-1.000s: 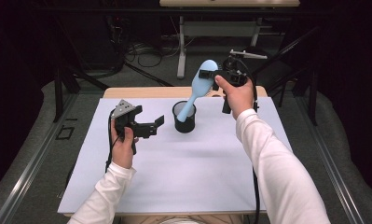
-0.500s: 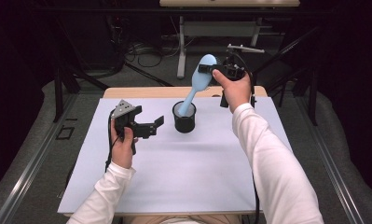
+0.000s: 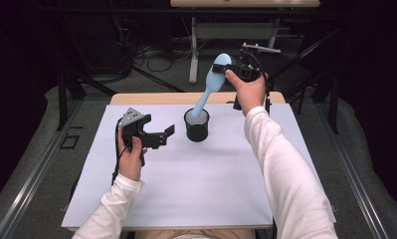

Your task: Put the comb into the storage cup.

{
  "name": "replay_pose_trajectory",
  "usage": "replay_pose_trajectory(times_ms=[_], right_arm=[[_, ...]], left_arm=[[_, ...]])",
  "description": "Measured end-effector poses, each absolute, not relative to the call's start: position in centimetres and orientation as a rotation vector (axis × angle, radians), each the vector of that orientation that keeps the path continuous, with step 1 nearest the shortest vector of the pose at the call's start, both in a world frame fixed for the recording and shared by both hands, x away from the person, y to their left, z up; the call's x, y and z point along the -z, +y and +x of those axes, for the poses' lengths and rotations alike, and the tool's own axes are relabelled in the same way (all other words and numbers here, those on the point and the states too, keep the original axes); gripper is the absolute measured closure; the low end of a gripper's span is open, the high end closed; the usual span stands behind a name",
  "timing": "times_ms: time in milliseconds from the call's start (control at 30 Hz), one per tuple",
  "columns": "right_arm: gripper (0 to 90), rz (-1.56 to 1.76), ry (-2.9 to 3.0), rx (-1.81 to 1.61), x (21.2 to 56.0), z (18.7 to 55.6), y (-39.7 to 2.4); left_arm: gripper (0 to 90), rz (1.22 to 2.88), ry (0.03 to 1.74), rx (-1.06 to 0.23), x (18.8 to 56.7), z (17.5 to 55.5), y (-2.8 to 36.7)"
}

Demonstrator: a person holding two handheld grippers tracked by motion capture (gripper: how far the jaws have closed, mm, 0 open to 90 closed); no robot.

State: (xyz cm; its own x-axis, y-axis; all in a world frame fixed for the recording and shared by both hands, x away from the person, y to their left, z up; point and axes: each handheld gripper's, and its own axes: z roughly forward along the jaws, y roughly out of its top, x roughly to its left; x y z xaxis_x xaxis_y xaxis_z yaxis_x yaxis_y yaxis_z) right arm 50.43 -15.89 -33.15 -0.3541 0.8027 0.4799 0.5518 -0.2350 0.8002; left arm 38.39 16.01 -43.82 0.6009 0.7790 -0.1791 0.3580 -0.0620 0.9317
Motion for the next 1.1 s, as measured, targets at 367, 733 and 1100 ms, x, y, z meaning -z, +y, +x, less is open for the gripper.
replay_pose_trajectory(times_ms=[367,733,1100], right_arm=[[48.0,1.614,1.731,-1.582,33.1,50.4,-15.8],[48.0,1.575,1.698,-1.548,33.0,50.1,-15.4],[47.9,1.547,1.709,-1.497,33.3,50.1,-14.9]], left_arm=[[0.4,1.658,0.949,-0.44,43.8,38.4,15.7],[0.4,1.659,0.944,-0.441,43.7,38.5,15.7],[0.4,1.646,0.944,-0.439,43.6,38.6,16.0]])
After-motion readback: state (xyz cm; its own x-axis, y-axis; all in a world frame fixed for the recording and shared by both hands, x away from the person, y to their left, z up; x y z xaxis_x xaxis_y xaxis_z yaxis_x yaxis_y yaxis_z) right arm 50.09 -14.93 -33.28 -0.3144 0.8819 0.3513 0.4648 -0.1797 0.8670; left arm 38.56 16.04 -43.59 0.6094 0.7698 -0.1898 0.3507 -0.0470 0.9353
